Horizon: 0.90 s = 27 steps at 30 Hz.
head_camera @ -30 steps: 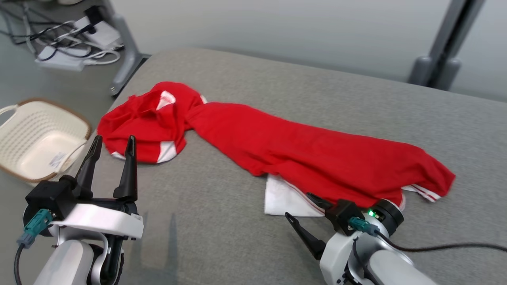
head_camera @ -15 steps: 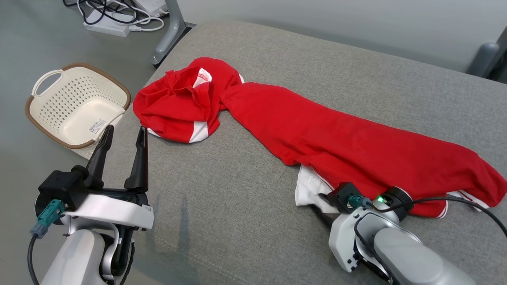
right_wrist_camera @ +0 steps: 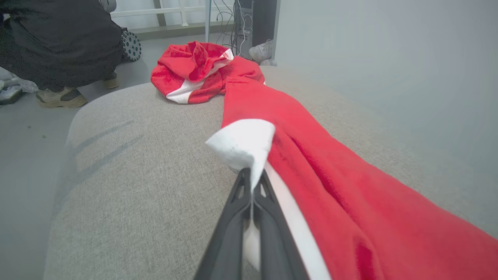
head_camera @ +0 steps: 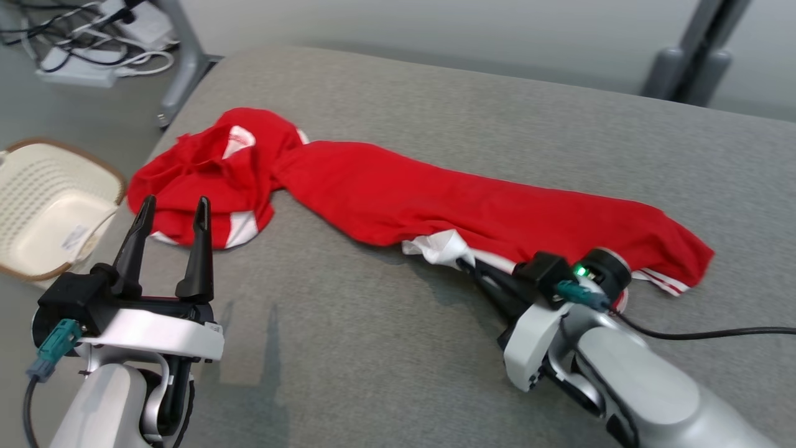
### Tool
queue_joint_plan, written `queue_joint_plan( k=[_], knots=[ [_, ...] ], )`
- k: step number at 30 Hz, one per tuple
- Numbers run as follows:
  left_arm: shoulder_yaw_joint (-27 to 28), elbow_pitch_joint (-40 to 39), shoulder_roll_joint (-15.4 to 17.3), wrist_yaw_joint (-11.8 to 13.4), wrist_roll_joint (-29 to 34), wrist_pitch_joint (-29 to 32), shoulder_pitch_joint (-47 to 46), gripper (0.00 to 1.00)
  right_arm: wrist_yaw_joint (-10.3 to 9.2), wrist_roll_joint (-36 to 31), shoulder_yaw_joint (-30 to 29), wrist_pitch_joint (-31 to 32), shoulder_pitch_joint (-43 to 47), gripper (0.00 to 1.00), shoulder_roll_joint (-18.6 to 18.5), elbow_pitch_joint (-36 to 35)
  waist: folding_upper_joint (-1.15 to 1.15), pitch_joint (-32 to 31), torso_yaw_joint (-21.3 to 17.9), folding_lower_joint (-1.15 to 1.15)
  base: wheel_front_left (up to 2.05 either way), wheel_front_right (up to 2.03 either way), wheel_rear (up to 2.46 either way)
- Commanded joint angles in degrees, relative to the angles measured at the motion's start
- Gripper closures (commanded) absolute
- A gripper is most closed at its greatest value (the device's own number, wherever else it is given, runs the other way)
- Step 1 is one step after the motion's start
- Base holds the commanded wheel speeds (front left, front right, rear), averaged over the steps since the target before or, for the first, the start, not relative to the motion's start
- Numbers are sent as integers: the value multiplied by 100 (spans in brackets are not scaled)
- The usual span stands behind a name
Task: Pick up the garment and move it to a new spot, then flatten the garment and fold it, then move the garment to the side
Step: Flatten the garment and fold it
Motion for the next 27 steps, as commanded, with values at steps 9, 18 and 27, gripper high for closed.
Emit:
queue_joint_plan(
  k=[9,18,27],
  knots=[
    [154,-115,165,8,95,-20,85,0,-1,-399,-1096,81,559,100,-565,-1583,0,-94,-1095,0,0,0,0],
    [132,-253,267,54,121,67,88,0,-1,-866,-2451,578,1520,100,-905,-2803,0,-64,-1643,0,0,0,0],
    [14,-368,288,39,109,179,86,0,-1,-834,-3602,552,2355,100,-776,-2677,0,99,-1896,0,0,0,0]
  ],
)
